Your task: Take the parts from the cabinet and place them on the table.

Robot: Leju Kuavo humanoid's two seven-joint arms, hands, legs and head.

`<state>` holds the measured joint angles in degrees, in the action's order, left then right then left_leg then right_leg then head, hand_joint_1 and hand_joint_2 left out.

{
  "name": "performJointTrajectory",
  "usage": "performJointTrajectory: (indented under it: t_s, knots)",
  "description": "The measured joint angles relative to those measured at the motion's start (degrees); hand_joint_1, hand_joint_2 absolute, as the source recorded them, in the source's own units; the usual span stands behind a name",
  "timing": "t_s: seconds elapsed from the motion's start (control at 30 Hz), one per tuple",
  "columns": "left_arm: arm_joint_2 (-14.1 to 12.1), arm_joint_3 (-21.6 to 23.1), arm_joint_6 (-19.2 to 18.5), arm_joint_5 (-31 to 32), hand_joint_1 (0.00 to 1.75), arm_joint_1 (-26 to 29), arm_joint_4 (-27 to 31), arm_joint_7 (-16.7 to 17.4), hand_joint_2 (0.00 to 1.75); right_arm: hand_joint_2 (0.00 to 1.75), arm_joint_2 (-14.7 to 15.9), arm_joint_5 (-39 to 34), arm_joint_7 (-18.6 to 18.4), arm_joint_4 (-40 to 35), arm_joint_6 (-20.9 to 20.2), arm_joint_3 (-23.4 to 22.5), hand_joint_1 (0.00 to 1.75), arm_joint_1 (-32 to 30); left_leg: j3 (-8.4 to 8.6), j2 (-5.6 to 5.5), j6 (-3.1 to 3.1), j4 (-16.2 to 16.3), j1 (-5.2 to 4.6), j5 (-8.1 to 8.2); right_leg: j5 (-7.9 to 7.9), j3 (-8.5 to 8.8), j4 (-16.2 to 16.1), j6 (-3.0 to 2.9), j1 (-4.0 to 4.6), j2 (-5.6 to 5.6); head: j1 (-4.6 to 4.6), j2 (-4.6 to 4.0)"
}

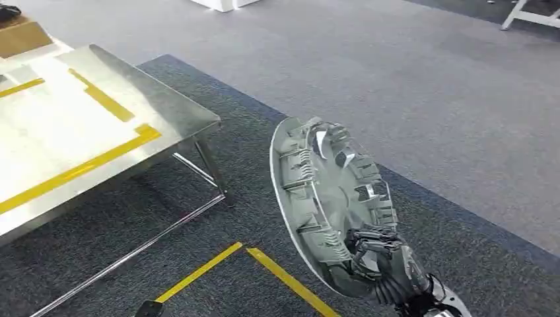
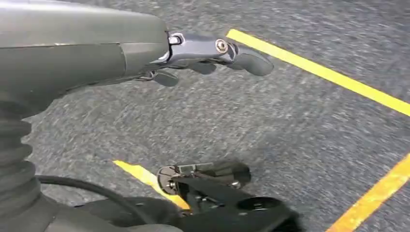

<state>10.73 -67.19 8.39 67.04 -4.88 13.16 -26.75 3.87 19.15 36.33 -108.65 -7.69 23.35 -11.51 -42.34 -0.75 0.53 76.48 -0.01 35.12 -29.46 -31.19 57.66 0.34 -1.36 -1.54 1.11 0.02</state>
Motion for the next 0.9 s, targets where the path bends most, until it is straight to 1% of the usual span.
performJointTrajectory:
  t_s: [0.03, 0.07, 0.1, 0.13, 0.17, 0.2, 0.27, 0.3, 0.33, 0.37, 0.4, 0.43, 0.47, 0.5, 0.53, 0.57, 0.6, 0.63, 0.67, 0.7, 0.73, 0.8, 0.83, 0.87, 0.9]
  knots:
    - [0.0, 0.0, 0.0, 0.2, 0.0, 0.2, 0.0, 0.0, 1.75, 1.75, 0.0, 0.2, -0.1, 0.1, 0.2, 0.4, 1.75, 0.4, 0.13, 0.05, 0.17, -0.5, 0.2, -1.08, -0.19, 0.24, 0.0, 0.03, -0.01, -0.67, 0.02, 0.0]
    - [-0.1, 0.0, 0.0, 0.4, 0.0, 0.3, 0.0, 0.0, 1.75, 1.75, 0.0, 0.6, -0.2, 0.3, 0.3, 1.0, 1.75, 0.7, 1.43, 0.17, 0.27, -3.4, 0.38, -3.39, -0.41, 0.52, 0.0, 0.14, -0.03, -1.35, 0.02, 0.0]
    - [-0.2, 0.0, 0.0, 0.4, 0.0, 0.2, 0.0, 0.1, 1.75, 1.75, 0.0, 0.8, -0.3, 0.3, 0.5, 1.6, 1.75, 1.2, 3.8, 0.75, 0.24, -8.5, 0.46, -6.36, -0.64, 0.91, 0.0, 0.27, -0.04, -2.0, 0.02, 0.0]
    - [-0.3, 0.1, 0.0, 0.5, 0.0, 0.2, 0.0, 0.2, 1.75, 1.75, 0.0, 1.2, -0.6, 0.3, 0.9, 2.5, 1.75, 1.7, 6.53, 2.19, 0.07, -14.2, 0.42, -9.12, -0.98, 1.39, 0.0, 0.45, -0.03, -2.59, 0.04, 0.0]
    - [-0.3, 0.2, 0.1, 0.5, 0.0, 0.1, 0.0, 0.2, 1.75, 1.75, 0.0, 1.3, -0.8, 0.3, 1.0, 3.0, 1.75, 2.1, 7.76, 5.19, -0.13, -16.6, -0.05, -8.76, -1.18, 1.57, -0.1, 0.78, 0.07, -2.93, 0.0, 0.0]
    - [-0.3, 0.4, 0.1, 0.7, 0.0, -0.1, 0.0, 0.2, 1.75, 1.75, 0.0, 1.4, -0.9, 0.3, 1.1, 3.6, 1.75, 2.4, 7.64, 6.45, -0.67, -17.4, -0.87, -8.62, -1.4, 1.44, 0.2, 1.18, 0.64, -3.59, 0.13, 0.0]
    - [-0.3, 0.5, 0.2, 0.7, 0.0, -0.1, 0.0, 0.2, 1.75, 1.75, 0.0, 1.7, -1.0, 0.4, 1.2, 4.4, 1.75, 2.8, 7.22, 5.13, -1.19, -17.1, -0.82, -8.44, -1.58, 1.82, -0.2, 1.66, 0.76, -4.92, -0.2, 0.0]
    - [-0.3, 0.5, 0.2, 0.7, 0.0, 0.0, 0.0, 0.2, 1.75, 1.75, 0.0, 1.7, -1.1, 0.4, 1.3, 4.7, 1.75, 3.1, 7.19, 4.42, -1.53, -17.1, -0.87, -8.41, -1.66, 2.17, -0.4, 1.93, 0.75, -5.65, -0.15, 0.0]
    - [-0.3, 0.6, 0.2, 0.7, 0.0, 0.0, 0.0, 0.2, 1.75, 1.75, 0.0, 1.7, -1.1, 0.3, 1.4, 4.9, 1.75, 3.4, 7.69, 3.6, -2.1, -17.7, -0.44, -8.65, -2.23, 2.36, -0.3, 2.51, 0.56, -5.36, -0.13, 0.0]
    - [-0.3, 0.6, 0.3, 0.7, 0.0, 0.0, 0.0, 0.2, 1.75, 1.75, 0.0, 1.8, -1.2, 0.4, 1.4, 5.1, 1.75, 3.7, 7.79, 2.99, -2.36, -17.8, -0.23, -8.7, -3.19, 1.77, 0.9, 2.61, 0.29, -1.96, -0.44, 0.0]
    - [-0.4, 0.6, 0.3, 0.7, 0.0, -0.2, 0.0, 0.2, 1.75, 1.75, 0.0, 1.7, -1.1, 0.3, 1.5, 5.4, 1.75, 3.7, 7.74, 2.32, -2.79, -17.8, -0.17, -8.66, -5.02, 0.04, 4.5, 2.58, 0.23, 0.25, -0.61, 0.0]
    - [-0.4, 0.7, 0.3, 0.7, 0.0, -0.4, 0.0, 0.2, 1.75, 1.75, 0.0, 1.8, -1.1, 0.4, 1.5, 5.5, 1.75, 3.7, 7.72, 1.51, -2.99, -17.8, -0.17, -8.65, -7.23, -2.56, 9.6, 2.66, 0.23, 1.09, -0.85, 0.0]
    - [-0.3, 0.8, 0.3, 0.7, 0.0, -0.4, 0.0, 0.2, 1.75, 1.75, 0.0, 1.8, -1.1, 0.5, 1.5, 5.7, 1.75, 3.7, 7.73, 0.72, -3.06, -17.8, -0.24, -8.61, -9.09, -5.44, 14.8, 2.71, 0.27, 1.39, -0.94, 0.0]
    - [-0.4, 0.8, 0.3, 0.7, 0.0, -0.4, 0.0, 0.2, 1.75, 1.75, 0.0, 1.8, -1.1, 0.6, 1.5, 5.8, 1.75, 3.7, 7.79, -0.01, -3.1, -17.7, -0.29, -8.58, -9.72, -7.47, 18.1, 2.72, 0.3, 1.44, -0.9, 0.0]
    - [-0.4, 0.9, 0.3, 0.9, 0.0, -0.3, 0.0, 0.2, 1.75, 1.75, 0.0, 1.8, -1.2, 0.7, 1.5, 5.9, 1.75, 3.7, 7.88, -0.88, -3.1, -17.7, -0.33, -8.57, -8.77, -8.59, 18.7, 2.65, 0.3, 1.44, -0.9, 0.0]
    - [-0.4, 0.9, 0.2, 0.9, 0.0, -0.2, 0.0, 0.3, 1.75, 1.75, 0.0, 1.8, -1.2, 0.9, 1.5, 5.9, 1.75, 3.7, 7.98, -1.81, -3.09, -17.7, -0.33, -8.57, -6.39, -8.17, 16.5, 2.48, 0.3, 1.49, -0.9, 0.0]
    - [-0.4, 0.9, 0.2, 1.0, 0.0, -0.2, 0.0, 0.3, 1.75, 1.75, 0.0, 1.9, -1.3, 0.9, 1.6, 5.9, 1.75, 3.8, 8.12, -2.63, -3.03, -17.7, -0.32, -8.53, -3.4, -6.6, 12.2, 2.33, 0.29, 1.66, -0.92, 0.0]
    - [-0.4, 0.9, 0.2, 1.1, 0.0, -0.3, 0.0, 0.3, 1.75, 1.75, 0.0, 2.1, -1.4, 0.9, 1.6, 6.2, 1.75, 4.0, 8.33, -3.45, -2.92, -17.7, -0.3, -8.46, -0.2, -4.25, 6.5, 2.1, 0.23, 2.5, -0.92, 0.0]
    - [-0.3, 1.0, 0.2, 1.2, 0.0, -0.3, 0.0, 0.4, 1.75, 1.75, 0.0, 2.4, -1.6, 1.0, 1.7, 6.6, 1.75, 4.5, 8.34, -3.97, -2.71, -17.6, -0.2, -8.34, 1.21, -2.59, 2.2, 1.92, 0.1, 4.67, -0.94, 0.0]
    - [-0.3, 1.0, 0.2, 1.3, 0.0, -0.4, 0.0, 0.3, 1.75, 1.75, 0.0, 2.8, -1.9, 1.1, 1.8, 7.1, 1.75, 5.0, 7.96, -4.43, -2.34, -17.3, -0.56, -8.26, 0.41, -1.87, 1.1, 1.78, -0.07, 6.07, -0.81, 0.0]
    - [-0.3, 1.1, 0.2, 1.3, 0.0, -0.5, 0.0, 0.5, 1.75, 1.75, 0.0, 3.2, -2.2, 1.2, 1.9, 7.5, 1.75, 5.5, 7.57, -5.12, -2.0, -17.3, -0.26, -8.49, 0.35, -1.34, 1.0, 1.75, 0.02, 5.59, -0.81, 0.0]
    - [-0.3, 1.2, 0.0, 1.6, 0.0, -0.3, 0.0, 0.6, 1.75, 1.75, 0.0, 4.2, -2.9, 1.3, 2.2, 8.5, 1.75, 6.5, 7.4, -6.03, -1.23, -17.6, 0.13, -8.79, 0.4, -1.36, 0.9, 1.33, 0.42, 4.81, -0.85, 0.0]
    - [-0.5, 1.3, 0.0, 1.7, 0.0, -0.3, 0.0, 0.7, 1.75, 1.75, 0.0, 4.5, -3.4, 1.4, 2.5, 8.9, 1.75, 6.9, 7.27, -6.37, -0.98, -17.4, 0.03, -8.64, 0.62, -1.15, 0.5, 0.96, -0.07, 4.12, -0.81, 0.0]
    - [-0.6, 1.4, 0.0, 1.7, 0.0, -0.2, 0.0, 0.8, 1.75, 1.75, 0.0, 4.8, -3.7, 1.4, 2.8, 9.3, 1.75, 7.5, 7.16, -3.97, -0.65, -16.6, -0.19, -8.02, 0.67, -0.89, 0.3, 0.73, -0.15, 3.4, -0.79, 0.0]
    - [-0.5, 1.5, 0.0, 1.7, 0.0, -0.4, 0.0, 0.9, 1.75, 1.75, 0.0, 5.1, -4.0, 1.5, 3.0, 9.8, 1.75, 8.1, 6.04, -1.66, -0.22, -14.1, -0.25, -6.38, 0.5, -0.72, 0.3, 0.29, -0.12, 2.79, 0.03, 0.0]
